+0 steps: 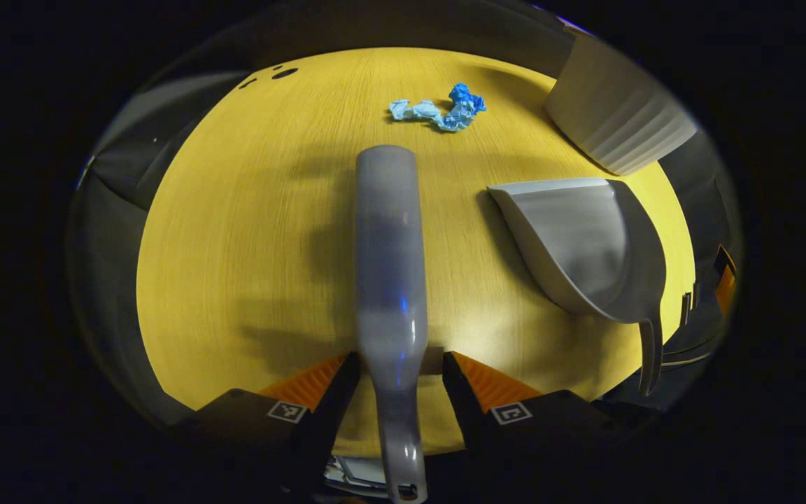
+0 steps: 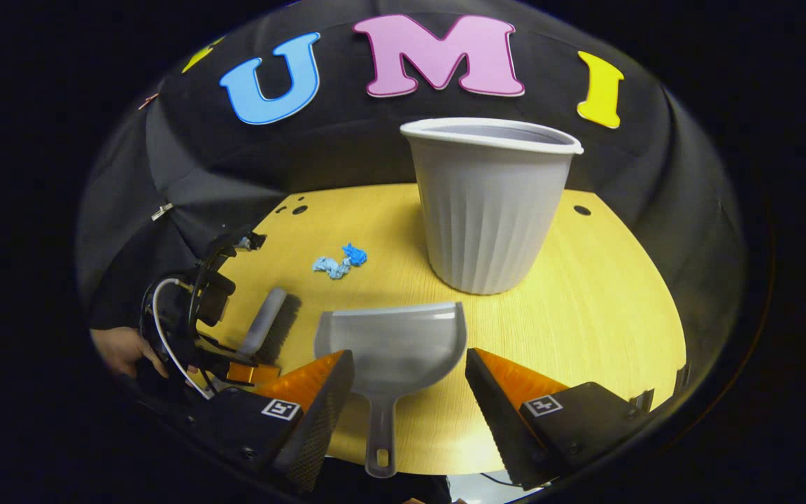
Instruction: Pick up the small broom and dustpan from the desktop, sweep the trash into the dustpan with the broom, and then empty the trash into the garbage bin.
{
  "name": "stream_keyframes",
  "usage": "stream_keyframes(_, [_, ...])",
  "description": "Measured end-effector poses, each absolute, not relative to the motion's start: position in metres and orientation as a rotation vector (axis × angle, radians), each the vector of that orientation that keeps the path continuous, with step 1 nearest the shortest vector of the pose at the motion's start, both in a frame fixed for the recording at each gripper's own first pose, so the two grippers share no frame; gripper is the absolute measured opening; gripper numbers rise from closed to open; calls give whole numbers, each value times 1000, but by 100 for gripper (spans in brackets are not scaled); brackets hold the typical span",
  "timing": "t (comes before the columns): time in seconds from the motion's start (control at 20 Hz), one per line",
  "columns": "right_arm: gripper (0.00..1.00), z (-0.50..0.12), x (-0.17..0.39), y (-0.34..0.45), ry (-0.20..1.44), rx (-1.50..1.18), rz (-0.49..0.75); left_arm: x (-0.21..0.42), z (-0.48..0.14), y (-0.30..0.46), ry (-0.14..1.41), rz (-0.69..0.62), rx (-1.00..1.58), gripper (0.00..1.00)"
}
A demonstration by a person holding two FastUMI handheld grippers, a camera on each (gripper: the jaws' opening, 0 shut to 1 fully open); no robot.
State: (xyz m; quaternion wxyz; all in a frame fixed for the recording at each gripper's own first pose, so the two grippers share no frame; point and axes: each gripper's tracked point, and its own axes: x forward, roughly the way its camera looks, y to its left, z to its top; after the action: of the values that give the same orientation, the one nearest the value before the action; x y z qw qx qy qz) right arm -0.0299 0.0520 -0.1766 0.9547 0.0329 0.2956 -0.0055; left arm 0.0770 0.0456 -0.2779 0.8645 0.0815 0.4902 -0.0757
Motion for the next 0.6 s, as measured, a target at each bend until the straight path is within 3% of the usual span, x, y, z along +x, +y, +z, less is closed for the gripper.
stream_keyframes(0.05, [99, -182, -32, 53, 624, 81, -10, 78, -276, 49, 1028, -145, 205, 77])
stream_keyframes(0.3, [100, -201, -40, 68, 716, 149, 13, 78, -276, 48, 1007, -136, 191, 37])
stream_keyframes(0.6, [99, -213, -49, 79, 785, 173, 22, 77, -277, 48, 893, -205, 156, 26])
